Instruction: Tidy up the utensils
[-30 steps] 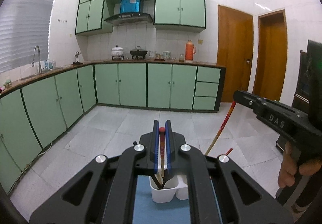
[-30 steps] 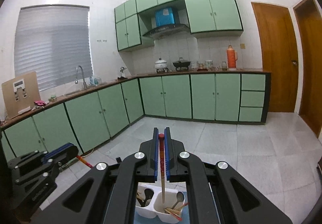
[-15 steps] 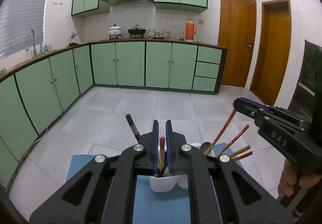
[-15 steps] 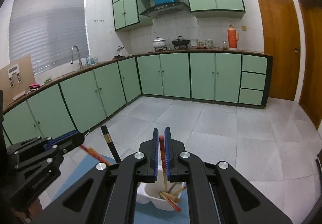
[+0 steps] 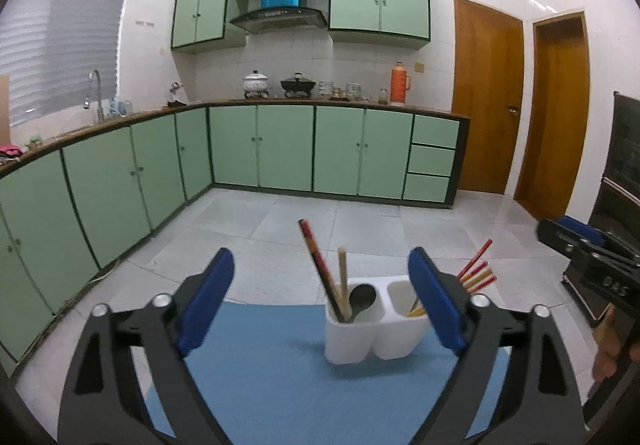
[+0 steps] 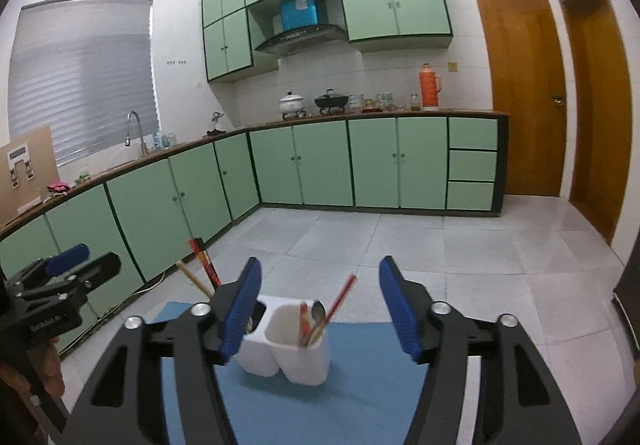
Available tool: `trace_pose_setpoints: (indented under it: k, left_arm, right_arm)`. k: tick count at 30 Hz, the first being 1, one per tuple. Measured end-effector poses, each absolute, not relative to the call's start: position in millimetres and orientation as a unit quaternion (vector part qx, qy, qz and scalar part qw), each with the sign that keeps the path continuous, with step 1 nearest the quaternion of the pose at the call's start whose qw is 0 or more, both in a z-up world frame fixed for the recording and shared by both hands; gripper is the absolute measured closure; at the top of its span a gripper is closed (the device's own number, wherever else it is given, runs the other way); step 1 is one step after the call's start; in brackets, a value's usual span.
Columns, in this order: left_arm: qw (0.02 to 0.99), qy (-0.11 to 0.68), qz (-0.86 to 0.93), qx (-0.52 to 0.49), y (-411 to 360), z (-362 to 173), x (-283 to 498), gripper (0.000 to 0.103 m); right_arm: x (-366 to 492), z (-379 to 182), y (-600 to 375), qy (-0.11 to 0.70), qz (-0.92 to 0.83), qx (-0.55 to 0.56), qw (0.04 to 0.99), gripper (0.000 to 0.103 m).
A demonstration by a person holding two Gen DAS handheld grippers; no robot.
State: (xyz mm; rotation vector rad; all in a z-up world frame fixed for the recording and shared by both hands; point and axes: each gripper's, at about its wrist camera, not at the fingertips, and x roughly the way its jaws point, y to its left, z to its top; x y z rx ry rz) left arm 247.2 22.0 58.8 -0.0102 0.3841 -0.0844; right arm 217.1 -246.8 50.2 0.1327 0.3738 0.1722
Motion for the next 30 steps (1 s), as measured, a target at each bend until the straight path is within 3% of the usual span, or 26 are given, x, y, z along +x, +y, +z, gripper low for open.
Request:
trace_pose_setpoints:
  k: [3,15,30]
  left_arm:
    - [0.98,0.194,-0.043,-0.014,24.5,56.1,225.8,0.012]
    - [0.977,0.208,-0.053,-0.002,15.3,46.7,147.4,0.007]
    - [0.978,0.194,-0.082,0.016,7.0,60.2,71.1,0.007]
  right_arm:
    - [192.8,43.8,-249.2,0.19,0.08,0.072,0.976,0.027]
    - [117.7,27.8,-233.5,0.233,0.088,0.056,0.967,0.012]
    - [41.2,56.5,-216.0,0.193,0.114,0.037,0.974,0.009]
